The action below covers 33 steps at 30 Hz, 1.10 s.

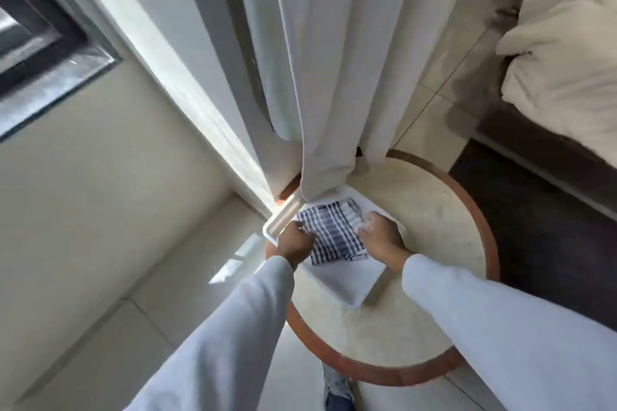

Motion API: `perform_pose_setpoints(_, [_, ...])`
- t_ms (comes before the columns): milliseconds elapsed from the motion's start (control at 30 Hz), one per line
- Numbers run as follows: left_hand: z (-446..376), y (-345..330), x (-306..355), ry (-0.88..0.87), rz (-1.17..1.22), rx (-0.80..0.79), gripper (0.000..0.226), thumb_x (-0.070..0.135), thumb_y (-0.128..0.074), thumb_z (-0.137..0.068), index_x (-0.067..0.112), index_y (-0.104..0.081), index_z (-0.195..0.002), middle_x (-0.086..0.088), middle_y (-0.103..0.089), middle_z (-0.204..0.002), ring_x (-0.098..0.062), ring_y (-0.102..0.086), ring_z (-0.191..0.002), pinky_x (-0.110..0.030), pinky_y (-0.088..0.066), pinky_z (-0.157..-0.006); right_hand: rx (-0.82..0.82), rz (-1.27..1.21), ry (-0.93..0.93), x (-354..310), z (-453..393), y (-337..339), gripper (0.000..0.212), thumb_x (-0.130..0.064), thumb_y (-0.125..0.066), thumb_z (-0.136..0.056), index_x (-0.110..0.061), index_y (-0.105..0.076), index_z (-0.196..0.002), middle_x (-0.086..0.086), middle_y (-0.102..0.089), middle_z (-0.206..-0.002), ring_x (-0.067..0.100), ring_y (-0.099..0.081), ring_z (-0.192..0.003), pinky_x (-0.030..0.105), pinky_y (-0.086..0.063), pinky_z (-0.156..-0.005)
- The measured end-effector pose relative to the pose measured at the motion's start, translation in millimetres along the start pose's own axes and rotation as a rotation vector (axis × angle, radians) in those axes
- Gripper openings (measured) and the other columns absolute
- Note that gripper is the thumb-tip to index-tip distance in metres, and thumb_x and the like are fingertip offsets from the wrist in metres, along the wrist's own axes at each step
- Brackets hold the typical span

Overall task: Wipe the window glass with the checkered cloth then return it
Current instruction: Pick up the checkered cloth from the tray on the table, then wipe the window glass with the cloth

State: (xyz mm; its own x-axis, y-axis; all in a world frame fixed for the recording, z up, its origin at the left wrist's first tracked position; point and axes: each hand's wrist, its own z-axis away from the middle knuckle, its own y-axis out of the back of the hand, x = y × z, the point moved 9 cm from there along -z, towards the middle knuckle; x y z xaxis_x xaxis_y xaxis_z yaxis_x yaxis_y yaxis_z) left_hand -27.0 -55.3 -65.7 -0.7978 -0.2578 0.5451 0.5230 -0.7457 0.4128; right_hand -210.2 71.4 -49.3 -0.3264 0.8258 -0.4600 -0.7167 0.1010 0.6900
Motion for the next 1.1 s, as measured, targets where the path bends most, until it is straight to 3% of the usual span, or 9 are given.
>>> perform_pose_setpoints(67, [-23.4, -19.3, -0.8, 0.003, -0.047, -0.006, 0.044, 0.004, -0.058, -0.098, -0.012, -0.061, -0.139, -0.033, -0.066, -0.143, -0.045, -0.064, -0.135, -0.051, -0.053, -0.113, 0.006, -0.034, -0.039, 12.7, -23.9, -20.3, 0.024, -0.03, -0.066, -0.105, -0.008, -0.056, -0.109, 0.01, -0.062, -0.104, 0.032, -0.061, -0.108, 0.035, -0.041, -0.082])
perform_pose_setpoints(167, [-46.4, -36.2, -5.6, 0.085, -0.132, 0.036, 0.061, 0.011, -0.052, -0.103, -0.008, -0.036, -0.159, -0.032, -0.037, -0.167, -0.047, -0.044, -0.153, -0.05, -0.041, -0.126, 0.04, -0.054, -0.128, 21.1, -46.7, -43.9, 0.057, -0.037, -0.071, -0.102, -0.002, -0.053, -0.142, 0.021, -0.055, -0.149, 0.042, -0.053, -0.141, 0.048, -0.05, -0.106])
perform_pose_setpoints(267, [-57.4, -44.1, -18.4, 0.144, -0.143, 0.084, 0.076, 0.022, -0.05, -0.11, -0.006, -0.012, -0.169, -0.028, -0.023, -0.176, -0.044, -0.037, -0.16, -0.046, -0.033, -0.13, 0.126, 0.001, -0.148, 25.9, -55.8, -55.9, 0.053, -0.033, -0.074, -0.1, -0.002, -0.057, -0.139, 0.023, -0.054, -0.151, 0.044, -0.048, -0.145, 0.053, -0.049, -0.11])
perform_pose_setpoints(400, [-62.3, -39.8, -23.6, 0.055, 0.018, 0.056, 0.046, 0.031, -0.059, -0.106, 0.0, -0.063, -0.141, -0.02, -0.071, -0.138, -0.038, -0.068, -0.13, -0.045, -0.055, -0.112, 0.114, -0.151, -0.156, 20.9, -56.0, -61.2, 0.021, -0.028, -0.074, -0.095, -0.007, -0.073, -0.096, 0.018, -0.076, -0.105, 0.038, -0.069, -0.108, 0.039, -0.054, -0.081])
perform_pose_setpoints(533, [-23.9, 8.3, -4.5, -0.141, 0.223, 0.145, 0.044, 0.05, -0.054, -0.107, 0.017, -0.069, -0.133, -0.003, -0.076, -0.128, -0.024, -0.07, -0.117, -0.039, -0.055, -0.106, 0.06, -0.49, -0.15, -15.5, -28.8, -40.9, 0.03, -0.029, -0.071, -0.091, -0.025, -0.053, -0.068, -0.011, -0.055, -0.051, 0.017, -0.054, -0.058, 0.025, -0.039, -0.048])
perform_pose_setpoints(633, [15.5, 70.3, 12.8, -0.249, 0.342, 0.232, 0.037, 0.054, -0.055, -0.106, 0.023, -0.071, -0.118, 0.009, -0.08, -0.111, -0.013, -0.075, -0.104, -0.035, -0.059, -0.092, -0.036, -0.564, -0.074, -74.9, 6.8, -12.6, 0.029, -0.03, -0.071, -0.087, -0.026, -0.049, -0.069, -0.015, -0.041, -0.041, 0.008, -0.04, -0.042, 0.021, -0.034, -0.044])
perform_pose_setpoints(833, [136.7, 232.5, 66.8, -0.386, 0.426, 0.45, 0.042, 0.054, -0.053, -0.108, 0.018, -0.068, -0.092, 0.014, -0.078, -0.087, 0.002, -0.07, -0.079, -0.016, -0.053, -0.072, -0.241, -0.704, 0.149, -242.6, 109.5, 58.8, 0.019, -0.028, -0.073, -0.076, -0.017, -0.072, -0.092, -0.006, -0.081, -0.075, 0.011, -0.078, -0.07, 0.022, -0.059, -0.059])
perform_pose_setpoints(967, [236.9, 363.4, 108.3, -0.523, 0.414, 0.594, 0.036, 0.054, -0.057, -0.106, 0.023, -0.073, -0.096, 0.008, -0.081, -0.088, -0.014, -0.078, -0.09, -0.031, -0.059, -0.079, -0.42, -0.797, 0.318, -378.1, 196.2, 103.3, 0.015, -0.032, -0.073, -0.055, -0.019, -0.066, -0.053, 0.0, -0.059, -0.054, 0.009, -0.056, -0.046, 0.019, -0.047, -0.05])
perform_pose_setpoints(1100, [350.2, 496.0, 152.6, -0.712, 0.455, 0.767, 0.036, 0.06, -0.061, -0.099, 0.027, -0.075, -0.098, -0.003, -0.08, -0.087, -0.011, -0.073, -0.077, -0.031, -0.057, -0.074, -0.566, -0.852, 0.523, -514.5, 290.5, 143.2, 0.019, -0.022, -0.069, -0.061, -0.007, -0.066, -0.072, 0.022, -0.059, -0.076, 0.035, -0.058, -0.075, 0.05, -0.052, -0.077])
